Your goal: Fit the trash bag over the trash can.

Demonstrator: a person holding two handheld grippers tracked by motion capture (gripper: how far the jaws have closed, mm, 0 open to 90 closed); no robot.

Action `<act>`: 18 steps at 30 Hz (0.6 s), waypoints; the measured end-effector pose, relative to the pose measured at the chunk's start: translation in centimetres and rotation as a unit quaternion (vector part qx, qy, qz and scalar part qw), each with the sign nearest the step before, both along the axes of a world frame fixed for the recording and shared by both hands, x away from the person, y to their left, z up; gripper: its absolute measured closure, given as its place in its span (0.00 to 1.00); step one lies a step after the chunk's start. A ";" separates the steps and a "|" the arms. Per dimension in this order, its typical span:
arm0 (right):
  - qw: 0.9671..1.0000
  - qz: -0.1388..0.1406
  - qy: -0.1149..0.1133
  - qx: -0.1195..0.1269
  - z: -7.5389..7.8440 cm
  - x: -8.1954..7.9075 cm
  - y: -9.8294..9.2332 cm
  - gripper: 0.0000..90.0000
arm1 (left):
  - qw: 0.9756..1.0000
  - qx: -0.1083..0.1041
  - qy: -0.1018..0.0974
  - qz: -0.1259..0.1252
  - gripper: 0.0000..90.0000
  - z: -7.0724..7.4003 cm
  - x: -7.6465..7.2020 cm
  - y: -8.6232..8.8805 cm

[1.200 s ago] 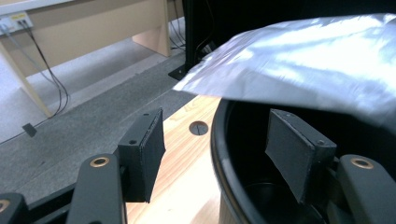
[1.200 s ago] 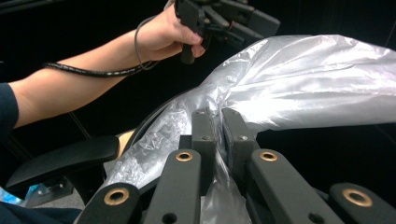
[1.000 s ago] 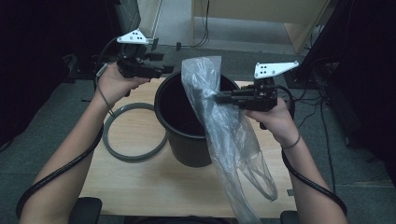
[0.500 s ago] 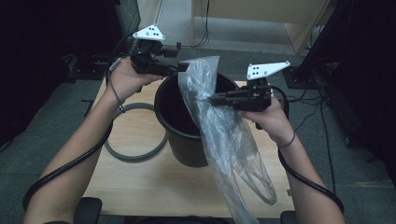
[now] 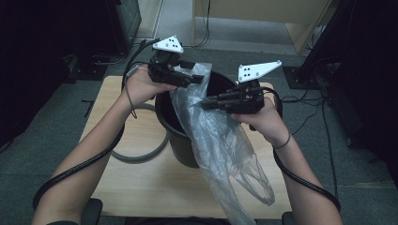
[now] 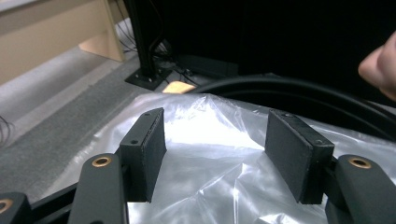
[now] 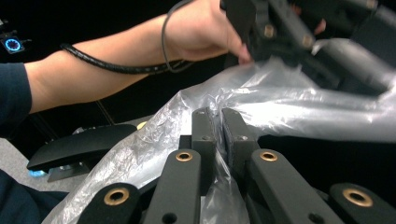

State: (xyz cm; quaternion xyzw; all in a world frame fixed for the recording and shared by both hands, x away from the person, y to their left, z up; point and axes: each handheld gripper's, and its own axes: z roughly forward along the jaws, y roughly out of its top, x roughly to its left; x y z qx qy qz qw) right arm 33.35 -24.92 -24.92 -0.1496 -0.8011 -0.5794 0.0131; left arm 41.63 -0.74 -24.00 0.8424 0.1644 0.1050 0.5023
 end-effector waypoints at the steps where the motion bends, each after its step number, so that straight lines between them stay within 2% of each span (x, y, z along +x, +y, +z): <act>1: 1.000 0.001 -0.001 0.002 0.1 0.0 0.0 0.96 | 1.000 0.000 0.002 -0.002 0.42 -0.2 -0.1 0.0; 4: 1.000 0.000 -0.001 0.011 0.5 -0.1 -0.2 0.95 | 1.000 -0.001 0.010 -0.009 0.42 -0.5 -0.4 -0.1; 7: 1.000 -0.003 -0.005 0.020 1.0 0.0 -0.5 0.95 | 1.000 0.008 0.009 -0.015 0.43 -0.8 -0.7 -0.2; 10: 1.000 -0.006 -0.008 0.023 1.4 -0.1 -0.7 0.95 | 1.000 0.005 0.011 -0.025 0.44 -0.9 -1.1 -0.1; 16: 0.999 -0.020 -0.019 0.037 3.0 0.0 -1.0 0.95 | 0.998 0.016 0.021 -0.062 0.45 -0.9 -2.1 -0.3; 18: 0.999 -0.021 -0.025 0.036 3.6 -0.1 -1.0 0.95 | 0.997 0.017 0.017 -0.071 0.45 -0.7 -2.6 -0.5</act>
